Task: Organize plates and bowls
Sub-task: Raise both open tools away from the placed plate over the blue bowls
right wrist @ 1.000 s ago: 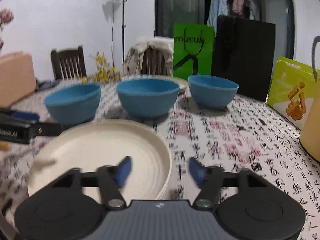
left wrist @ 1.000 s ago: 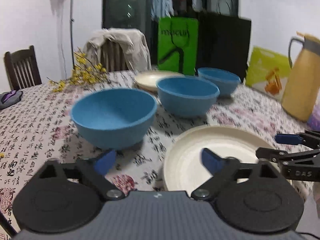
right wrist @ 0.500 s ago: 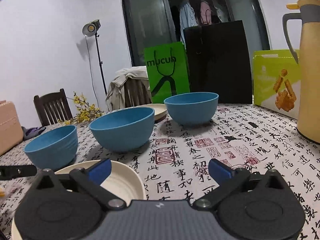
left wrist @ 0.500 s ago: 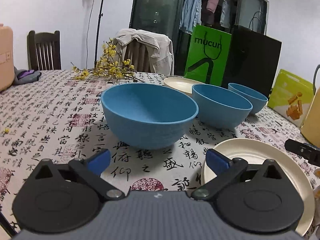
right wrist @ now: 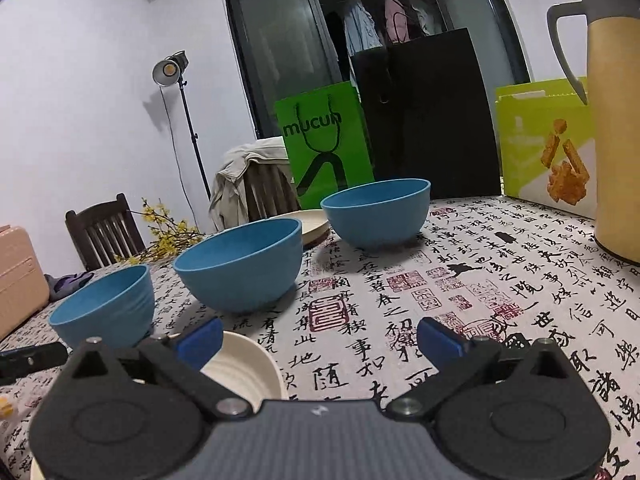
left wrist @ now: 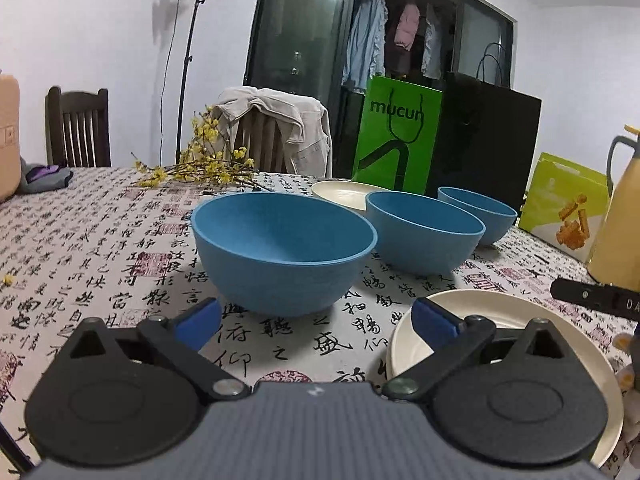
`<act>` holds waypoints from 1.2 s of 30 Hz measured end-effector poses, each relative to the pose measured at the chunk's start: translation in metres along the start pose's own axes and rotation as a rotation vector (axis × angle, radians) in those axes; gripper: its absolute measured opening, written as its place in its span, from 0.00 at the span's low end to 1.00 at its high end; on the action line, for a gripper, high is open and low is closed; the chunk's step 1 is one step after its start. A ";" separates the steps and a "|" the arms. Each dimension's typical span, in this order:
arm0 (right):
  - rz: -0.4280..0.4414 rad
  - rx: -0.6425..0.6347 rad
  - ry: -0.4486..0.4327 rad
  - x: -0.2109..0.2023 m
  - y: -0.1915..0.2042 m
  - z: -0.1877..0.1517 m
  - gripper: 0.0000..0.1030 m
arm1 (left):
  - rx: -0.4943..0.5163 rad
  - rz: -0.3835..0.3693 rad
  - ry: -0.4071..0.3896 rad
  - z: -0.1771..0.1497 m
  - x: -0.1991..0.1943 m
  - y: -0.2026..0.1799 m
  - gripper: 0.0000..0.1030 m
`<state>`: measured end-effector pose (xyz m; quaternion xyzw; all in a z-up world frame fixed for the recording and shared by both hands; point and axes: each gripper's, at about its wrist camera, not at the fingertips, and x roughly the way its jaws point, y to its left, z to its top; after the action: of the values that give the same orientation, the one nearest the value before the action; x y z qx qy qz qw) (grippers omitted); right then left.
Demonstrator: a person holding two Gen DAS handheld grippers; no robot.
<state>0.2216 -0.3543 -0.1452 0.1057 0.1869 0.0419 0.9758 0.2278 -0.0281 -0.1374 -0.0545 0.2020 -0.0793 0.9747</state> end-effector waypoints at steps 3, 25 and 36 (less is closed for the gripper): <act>-0.005 0.003 0.000 0.001 0.000 0.000 1.00 | 0.002 0.002 -0.005 -0.001 -0.001 0.000 1.00; 0.006 0.000 -0.010 0.000 0.002 0.000 1.00 | -0.015 0.000 -0.030 -0.001 -0.005 0.002 1.00; 0.020 0.009 -0.026 -0.003 0.002 -0.001 1.00 | -0.013 0.009 -0.034 -0.001 -0.006 0.001 1.00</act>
<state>0.2182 -0.3527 -0.1448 0.1124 0.1734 0.0497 0.9772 0.2219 -0.0257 -0.1361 -0.0614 0.1859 -0.0728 0.9779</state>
